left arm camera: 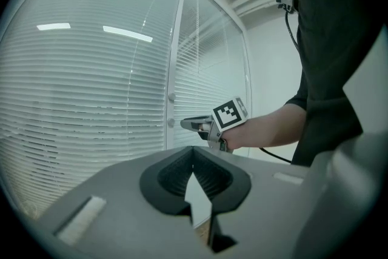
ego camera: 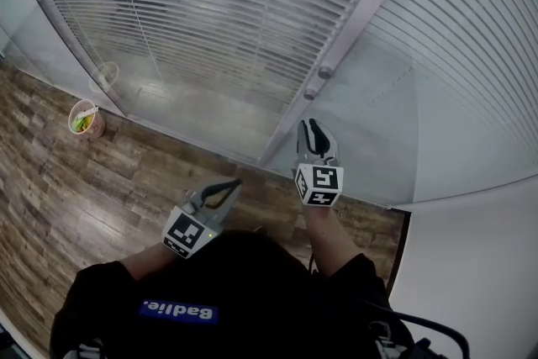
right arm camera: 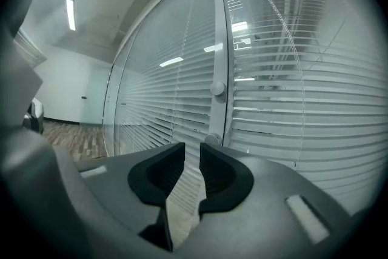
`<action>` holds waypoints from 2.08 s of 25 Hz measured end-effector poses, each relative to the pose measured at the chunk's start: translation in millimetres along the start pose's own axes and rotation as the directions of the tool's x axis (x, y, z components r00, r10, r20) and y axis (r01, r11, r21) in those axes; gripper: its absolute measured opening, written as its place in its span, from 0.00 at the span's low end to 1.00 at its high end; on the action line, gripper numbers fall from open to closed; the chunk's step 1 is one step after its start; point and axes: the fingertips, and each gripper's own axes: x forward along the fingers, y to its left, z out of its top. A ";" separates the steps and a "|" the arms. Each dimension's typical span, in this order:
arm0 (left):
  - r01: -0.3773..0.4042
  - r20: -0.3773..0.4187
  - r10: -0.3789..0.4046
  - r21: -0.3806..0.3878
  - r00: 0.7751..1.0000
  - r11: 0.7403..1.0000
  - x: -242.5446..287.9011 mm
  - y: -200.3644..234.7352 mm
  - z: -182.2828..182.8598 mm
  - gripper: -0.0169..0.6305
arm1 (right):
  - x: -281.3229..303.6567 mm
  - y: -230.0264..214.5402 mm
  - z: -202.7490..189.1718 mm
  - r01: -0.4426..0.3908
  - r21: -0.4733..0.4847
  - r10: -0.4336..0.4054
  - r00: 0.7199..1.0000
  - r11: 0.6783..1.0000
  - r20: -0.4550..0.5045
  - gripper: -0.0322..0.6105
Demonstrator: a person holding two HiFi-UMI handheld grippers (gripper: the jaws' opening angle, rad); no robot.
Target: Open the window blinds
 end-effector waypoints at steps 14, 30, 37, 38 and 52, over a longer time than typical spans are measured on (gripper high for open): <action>-0.020 -0.021 0.020 0.003 1.000 1.000 -19.0 16.6 -6.4 0.03 | 36.2 -9.3 1.6 0.064 -0.003 -0.064 0.998 0.998 -0.030 0.20; -0.019 -0.027 0.019 0.013 0.999 1.000 -35.6 42.5 -10.9 0.02 | 55.1 -39.0 -9.3 0.265 0.027 -0.262 0.961 0.964 -0.091 0.26; 0.008 -0.022 -0.007 0.012 1.000 1.000 -41.4 48.4 -17.9 0.03 | 56.2 -41.0 -12.5 0.323 0.048 -0.318 0.944 0.945 -0.093 0.27; 0.009 -0.021 -0.009 0.013 1.000 1.000 -42.0 49.7 -19.9 0.03 | 57.0 -41.6 -14.0 0.331 0.052 -0.325 0.941 0.942 -0.095 0.27; 0.002 -0.023 -0.001 0.013 1.000 1.000 -65.4 69.4 -25.8 0.03 | 61.3 -52.6 -10.2 0.426 0.121 -0.413 0.903 0.897 -0.116 0.26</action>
